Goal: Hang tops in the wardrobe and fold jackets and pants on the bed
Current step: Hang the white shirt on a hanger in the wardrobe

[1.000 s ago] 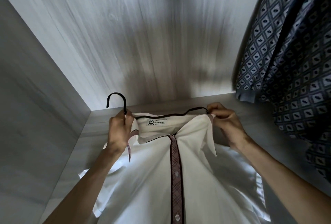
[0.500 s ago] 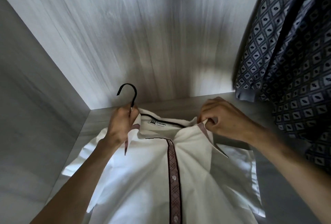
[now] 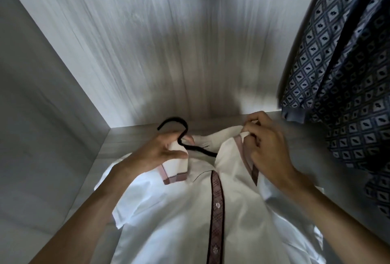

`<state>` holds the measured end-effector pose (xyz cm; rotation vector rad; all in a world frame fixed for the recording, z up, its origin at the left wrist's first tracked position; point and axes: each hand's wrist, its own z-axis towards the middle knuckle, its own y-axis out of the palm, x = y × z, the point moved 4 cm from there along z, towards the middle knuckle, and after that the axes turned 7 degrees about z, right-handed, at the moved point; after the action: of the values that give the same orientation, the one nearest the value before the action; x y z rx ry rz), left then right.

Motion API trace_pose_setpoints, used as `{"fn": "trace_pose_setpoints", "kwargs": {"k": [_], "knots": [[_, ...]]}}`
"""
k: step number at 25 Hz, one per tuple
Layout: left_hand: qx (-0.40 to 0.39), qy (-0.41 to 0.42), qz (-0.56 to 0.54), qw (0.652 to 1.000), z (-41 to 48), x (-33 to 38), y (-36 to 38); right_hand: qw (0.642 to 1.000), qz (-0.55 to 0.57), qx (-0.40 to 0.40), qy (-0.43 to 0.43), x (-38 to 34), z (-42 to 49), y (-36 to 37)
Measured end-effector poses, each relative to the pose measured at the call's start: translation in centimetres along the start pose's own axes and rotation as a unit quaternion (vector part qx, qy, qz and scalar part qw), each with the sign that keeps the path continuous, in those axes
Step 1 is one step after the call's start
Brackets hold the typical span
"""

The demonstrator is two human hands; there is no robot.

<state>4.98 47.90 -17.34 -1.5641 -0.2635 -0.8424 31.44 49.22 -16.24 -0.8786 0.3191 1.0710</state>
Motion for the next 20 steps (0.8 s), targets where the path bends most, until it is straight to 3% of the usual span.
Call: {"fn": "trace_pose_setpoints", "kwargs": {"k": [2,4,6,8,10,13,16,18,20], "knots": [[-0.004,-0.016,0.032,0.999,0.4,-0.3,0.0,0.993,0.033,-0.077,-0.077,-2.2,-1.7,0.9],[0.086,-0.044,0.050,0.994,0.6,-0.3,-0.9,0.959,0.030,-0.215,-0.181,-4.4,-4.4,2.7],[0.156,-0.052,0.025,0.986,0.8,0.5,-1.4,0.939,0.053,-0.285,-0.188,-4.6,-5.4,3.4],[0.152,-0.058,-0.062,0.985,0.7,0.9,-1.7,0.970,0.133,-0.197,-0.053,-2.5,-3.0,2.0],[0.139,-0.067,-0.126,0.980,0.5,1.0,-2.2,0.982,0.106,-0.158,0.012,0.3,-0.9,0.7],[0.129,-0.063,-0.132,0.981,0.2,1.0,-2.6,0.970,0.024,-0.240,-0.025,2.5,-0.1,1.4],[0.093,-0.040,-0.171,0.980,0.3,2.0,-2.0,0.982,0.057,-0.169,-0.062,0.9,0.9,2.1],[0.076,-0.017,-0.141,0.987,0.5,3.1,-1.6,0.989,0.067,-0.120,-0.062,-1.2,2.1,2.9],[0.093,-0.001,-0.100,0.991,0.6,3.9,-1.7,0.987,0.032,-0.135,-0.083,-2.2,2.9,3.5]]}}
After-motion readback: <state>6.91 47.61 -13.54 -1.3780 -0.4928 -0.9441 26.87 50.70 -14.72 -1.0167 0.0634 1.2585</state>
